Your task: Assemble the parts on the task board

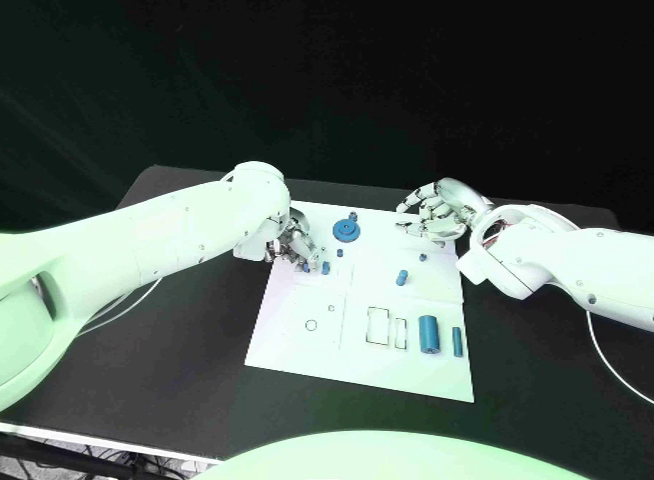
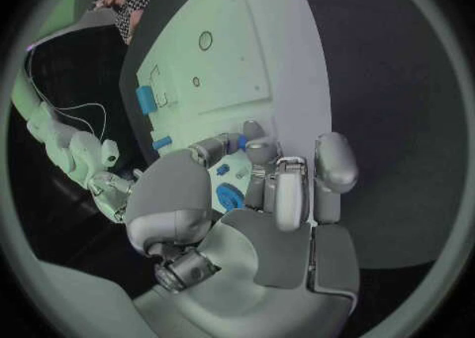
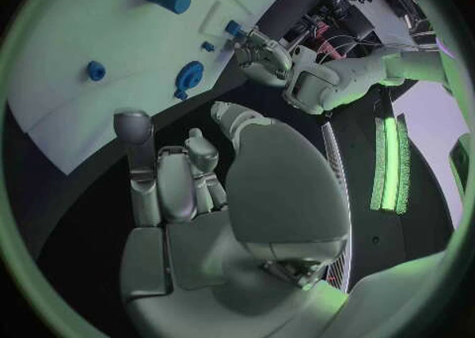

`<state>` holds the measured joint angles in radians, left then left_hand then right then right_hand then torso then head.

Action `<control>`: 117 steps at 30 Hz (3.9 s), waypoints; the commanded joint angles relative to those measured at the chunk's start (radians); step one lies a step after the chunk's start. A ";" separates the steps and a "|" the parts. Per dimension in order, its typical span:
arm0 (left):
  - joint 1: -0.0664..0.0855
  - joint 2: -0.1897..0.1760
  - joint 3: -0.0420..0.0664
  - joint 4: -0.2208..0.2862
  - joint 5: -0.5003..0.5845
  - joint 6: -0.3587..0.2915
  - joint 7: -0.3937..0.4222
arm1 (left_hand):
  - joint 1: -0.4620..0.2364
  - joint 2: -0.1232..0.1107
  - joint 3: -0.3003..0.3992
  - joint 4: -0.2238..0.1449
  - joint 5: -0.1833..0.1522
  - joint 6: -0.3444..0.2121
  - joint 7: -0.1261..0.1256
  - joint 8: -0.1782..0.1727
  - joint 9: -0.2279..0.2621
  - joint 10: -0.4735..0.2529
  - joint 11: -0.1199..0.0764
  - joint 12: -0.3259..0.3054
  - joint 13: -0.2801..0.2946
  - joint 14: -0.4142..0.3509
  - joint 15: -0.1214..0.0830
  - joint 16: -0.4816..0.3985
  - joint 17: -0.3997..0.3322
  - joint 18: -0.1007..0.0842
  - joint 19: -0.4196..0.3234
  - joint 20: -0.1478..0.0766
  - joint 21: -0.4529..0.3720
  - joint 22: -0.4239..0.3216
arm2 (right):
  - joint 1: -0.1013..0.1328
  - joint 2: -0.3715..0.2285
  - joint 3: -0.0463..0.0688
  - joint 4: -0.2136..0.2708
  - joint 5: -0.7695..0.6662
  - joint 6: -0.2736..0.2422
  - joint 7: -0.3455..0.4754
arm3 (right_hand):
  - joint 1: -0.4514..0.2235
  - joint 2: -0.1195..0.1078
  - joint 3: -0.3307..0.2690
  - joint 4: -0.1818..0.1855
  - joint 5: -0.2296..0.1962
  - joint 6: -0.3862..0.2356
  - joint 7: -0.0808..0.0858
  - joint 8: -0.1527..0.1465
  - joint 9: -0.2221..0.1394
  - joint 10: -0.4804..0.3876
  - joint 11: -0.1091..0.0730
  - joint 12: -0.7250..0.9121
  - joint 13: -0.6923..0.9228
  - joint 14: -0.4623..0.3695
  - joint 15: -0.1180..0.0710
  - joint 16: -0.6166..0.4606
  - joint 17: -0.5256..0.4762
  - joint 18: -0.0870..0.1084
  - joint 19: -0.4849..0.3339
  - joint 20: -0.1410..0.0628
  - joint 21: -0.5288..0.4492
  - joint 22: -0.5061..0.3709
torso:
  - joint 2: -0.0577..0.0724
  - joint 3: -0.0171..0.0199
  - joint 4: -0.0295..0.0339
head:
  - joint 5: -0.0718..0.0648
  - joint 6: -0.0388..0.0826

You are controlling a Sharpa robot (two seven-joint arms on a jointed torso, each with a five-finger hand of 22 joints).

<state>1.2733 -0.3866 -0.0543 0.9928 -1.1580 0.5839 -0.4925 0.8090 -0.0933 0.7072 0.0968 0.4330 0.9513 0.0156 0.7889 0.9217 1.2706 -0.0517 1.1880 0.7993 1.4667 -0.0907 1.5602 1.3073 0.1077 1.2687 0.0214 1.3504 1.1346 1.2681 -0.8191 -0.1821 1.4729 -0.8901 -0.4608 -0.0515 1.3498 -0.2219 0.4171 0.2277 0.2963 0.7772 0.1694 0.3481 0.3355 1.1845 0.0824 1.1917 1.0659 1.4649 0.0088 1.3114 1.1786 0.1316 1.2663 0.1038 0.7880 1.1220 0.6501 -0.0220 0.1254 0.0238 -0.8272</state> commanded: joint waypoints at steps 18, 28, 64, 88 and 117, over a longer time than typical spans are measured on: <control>-0.019 -0.007 -0.010 -0.006 0.005 -0.005 -0.018 | 0.043 -0.025 -0.126 0.073 -0.012 0.007 -0.001 -0.031 0.014 -0.002 0.004 -0.009 0.000 0.098 -0.003 0.002 0.243 -0.012 0.011 -0.001 -0.011 -0.003 | 0.000 -0.001 0.000 0.002 -0.001 -0.006 0.017 | -0.017 0.000 -0.005 0.013 -0.032 -0.009 0.000 0.009 -0.004 0.003 -0.001 -0.003 -0.003 0.009 -0.007 -0.009 0.000 0.011 0.006 0.001 -0.012 -0.003 | 0.000 -0.0004 -0.0007 | 0.000 0.003; -0.019 -0.014 -0.010 -0.002 0.005 -0.028 -0.014 | 0.101 -0.046 -0.230 0.145 -0.095 0.012 -0.001 -0.050 0.026 -0.006 0.005 -0.015 -0.005 0.097 -0.003 0.000 0.239 -0.011 0.009 -0.001 -0.017 -0.007 | 0.000 -0.001 0.000 0.002 0.000 -0.004 0.016 | -0.017 0.000 -0.005 0.013 -0.032 -0.009 0.000 0.009 -0.004 0.003 -0.001 -0.003 -0.003 0.009 -0.007 -0.009 0.000 0.011 0.006 0.001 -0.012 -0.003 | 0.000 -0.0001 -0.0007 | -0.001 0.003; -0.005 -0.122 0.031 0.162 0.004 -0.194 -0.008 | 0.197 -0.062 -0.315 0.194 -0.191 -0.037 0.020 -0.081 0.051 -0.080 0.022 -0.071 -0.097 0.068 0.008 -0.047 0.146 0.005 -0.043 0.008 -0.068 -0.083 | -0.001 -0.002 0.000 -0.004 0.000 -0.002 0.014 | -0.018 0.001 -0.006 0.015 -0.038 -0.010 0.000 0.010 -0.004 0.004 -0.001 -0.001 -0.002 0.010 -0.007 -0.009 0.001 0.011 0.008 0.001 -0.013 -0.003 | -0.001 -0.0003 0.0002 | 0.002 0.015; -0.011 -0.238 0.050 0.313 0.098 -0.512 0.062 | 0.372 -0.081 -0.213 0.187 -0.178 -0.155 0.089 -0.220 -0.051 -0.263 0.082 -0.178 -0.267 -0.009 0.059 -0.153 -0.039 0.045 -0.183 0.053 -0.221 -0.289 | -0.001 -0.010 0.000 0.001 0.000 -0.003 0.014 | -0.016 0.002 -0.006 0.014 -0.036 -0.010 0.000 0.011 -0.005 0.004 -0.002 -0.001 -0.002 0.010 -0.007 -0.009 0.002 0.011 0.008 0.001 -0.013 -0.003 | -0.001 -0.0001 0.0017 | 0.005 0.020; -0.131 -0.342 0.043 0.472 0.001 -0.813 0.076 | 0.358 -0.147 -0.299 0.194 -0.184 -0.199 0.118 -0.216 -0.109 -0.285 0.109 -0.151 -0.286 -0.020 0.084 -0.157 -0.062 0.051 -0.188 0.075 -0.250 -0.317 | -0.003 -0.023 0.000 0.004 0.000 -0.003 0.013 | -0.014 0.003 -0.005 0.013 -0.032 -0.011 0.000 0.011 -0.005 0.004 -0.002 -0.001 -0.003 0.010 -0.007 -0.010 0.002 0.011 0.009 0.001 -0.015 -0.003 | 0.000 -0.0005 -0.0003 | 0.008 0.024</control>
<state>1.1427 -0.7298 -0.0119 1.4610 -1.1304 -0.1937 -0.4276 1.1586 -0.2381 0.4107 0.2914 0.2518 0.7524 0.1359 0.5714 0.8113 0.9918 0.0593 1.0343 0.5134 1.4471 -0.0137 1.4051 1.2460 0.1388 1.0790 0.0890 1.1064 0.8171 1.2663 -0.8417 -0.1823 1.4753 -0.8870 -0.4670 -0.0478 1.3397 -0.2211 0.4102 0.2345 0.2614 0.7706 0.1689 0.3559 0.3311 1.1845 0.0824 1.1917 1.0634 1.4649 0.0089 1.3074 1.1796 0.1316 1.2662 0.1039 0.7801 1.1205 0.6498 -0.0226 0.1252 0.0313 -0.8020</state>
